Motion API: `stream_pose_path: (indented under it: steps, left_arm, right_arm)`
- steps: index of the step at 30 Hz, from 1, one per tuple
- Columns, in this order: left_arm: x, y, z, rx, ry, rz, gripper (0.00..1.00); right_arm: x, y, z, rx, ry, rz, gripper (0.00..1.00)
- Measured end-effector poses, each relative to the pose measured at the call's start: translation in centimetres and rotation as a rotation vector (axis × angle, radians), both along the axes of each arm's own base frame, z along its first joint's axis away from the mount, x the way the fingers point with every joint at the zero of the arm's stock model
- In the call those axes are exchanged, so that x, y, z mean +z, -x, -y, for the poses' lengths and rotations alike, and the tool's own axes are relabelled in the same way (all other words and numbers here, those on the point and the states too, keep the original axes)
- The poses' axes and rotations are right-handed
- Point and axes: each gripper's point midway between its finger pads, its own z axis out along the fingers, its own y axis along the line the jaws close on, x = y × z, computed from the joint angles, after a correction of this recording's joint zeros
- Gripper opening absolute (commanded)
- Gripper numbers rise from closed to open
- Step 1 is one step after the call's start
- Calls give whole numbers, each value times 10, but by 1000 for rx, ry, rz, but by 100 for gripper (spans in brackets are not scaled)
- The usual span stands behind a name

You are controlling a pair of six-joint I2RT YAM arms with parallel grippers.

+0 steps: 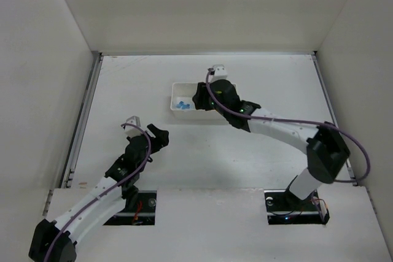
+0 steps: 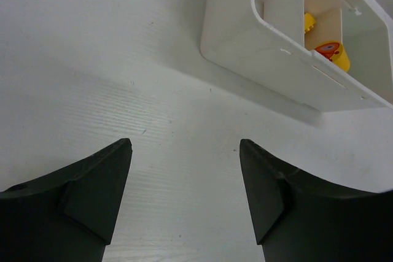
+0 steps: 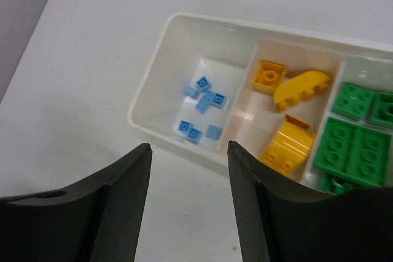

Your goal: Sort the legos into containers by color

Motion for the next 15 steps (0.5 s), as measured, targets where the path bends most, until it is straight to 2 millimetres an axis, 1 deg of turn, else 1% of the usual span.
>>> stream_pose_path:
  steps: [2,3,4,6,7,8,9,11,13,15]
  left_arm:
    - [-1,0,-1,3,-2,-3,76]
    - [-1,0,-1,2,-3,-5,83]
    - [-2,0,-1,3,-4,-6,100]
    - [-4,0,-1,3,-11,-13,100]
    - [-5,0,-2,6,-14,-18,100]
    - [-7,0,-3,9,-20,-26,100]
    - [-10,0,-4,13,-27,-35,100]
    - [-15,0,-9,28,-40,-58,100]
    - [-18,-1,-14,48,-49,-74,100]
    - [-17,-3,-21,76,-49,-79,100]
  right_arm:
    - [10,19,22,-21,-18,36,60]
    - [13,30,33,-33,-28,56,60]
    - [15,42,44,-44,-37,75,62]
    - [11,65,65,-60,-44,98,68]
    - [6,76,75,-73,-46,103,74]
    - [-2,88,87,-87,-44,107,94]
    - [-10,97,98,-103,-45,106,100]
    - [-26,108,119,-143,-27,110,100]
    - [-40,115,144,-210,-16,108,100]
    - [-47,118,165,-279,-17,103,100]
